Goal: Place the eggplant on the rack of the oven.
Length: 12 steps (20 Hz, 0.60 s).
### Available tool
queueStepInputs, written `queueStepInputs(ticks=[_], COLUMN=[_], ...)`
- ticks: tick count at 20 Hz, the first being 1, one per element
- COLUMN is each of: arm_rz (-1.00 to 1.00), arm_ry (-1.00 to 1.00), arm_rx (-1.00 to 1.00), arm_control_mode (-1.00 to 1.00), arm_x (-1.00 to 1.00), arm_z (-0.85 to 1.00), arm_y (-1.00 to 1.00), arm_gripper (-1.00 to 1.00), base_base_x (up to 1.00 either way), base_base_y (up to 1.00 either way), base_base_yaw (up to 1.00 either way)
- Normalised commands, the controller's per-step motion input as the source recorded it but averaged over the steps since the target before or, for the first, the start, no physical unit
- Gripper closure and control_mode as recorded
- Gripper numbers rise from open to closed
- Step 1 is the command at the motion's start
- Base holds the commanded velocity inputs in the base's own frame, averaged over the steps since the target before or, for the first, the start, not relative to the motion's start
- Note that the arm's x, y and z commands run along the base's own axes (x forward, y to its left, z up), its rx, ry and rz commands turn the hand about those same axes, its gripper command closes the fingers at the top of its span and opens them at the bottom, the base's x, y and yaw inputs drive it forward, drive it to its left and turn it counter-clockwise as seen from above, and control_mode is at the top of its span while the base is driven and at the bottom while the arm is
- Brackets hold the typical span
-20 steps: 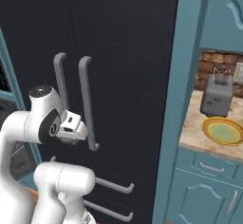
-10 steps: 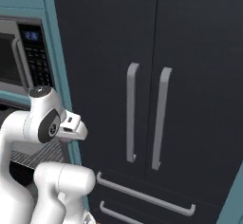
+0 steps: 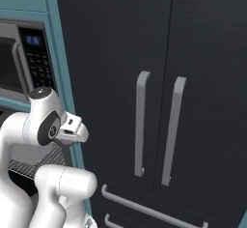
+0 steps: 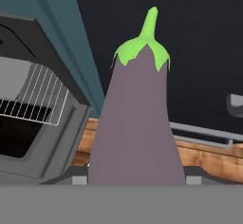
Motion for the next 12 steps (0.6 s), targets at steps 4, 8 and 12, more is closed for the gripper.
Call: queueStepInputs(ticks=[4, 8, 12], arm_rz=[0.0, 0.0, 0.0], arm_ry=[0.0, 0.0, 0.0], arm_rx=[0.0, 0.0, 0.0], arm_control_mode=[1.0, 1.0, 1.0], arm_x=[0.0, 0.0, 0.0], arm_z=[0.0, 0.0, 0.0], arm_y=[0.0, 0.0, 0.0], arm_gripper=[1.0, 1.0, 1.0], base_base_x=[0.53, 0.16, 0.04], base_base_y=[0.04, 0.34, 0.8], base_base_yaw=[0.01, 0.0, 0.03])
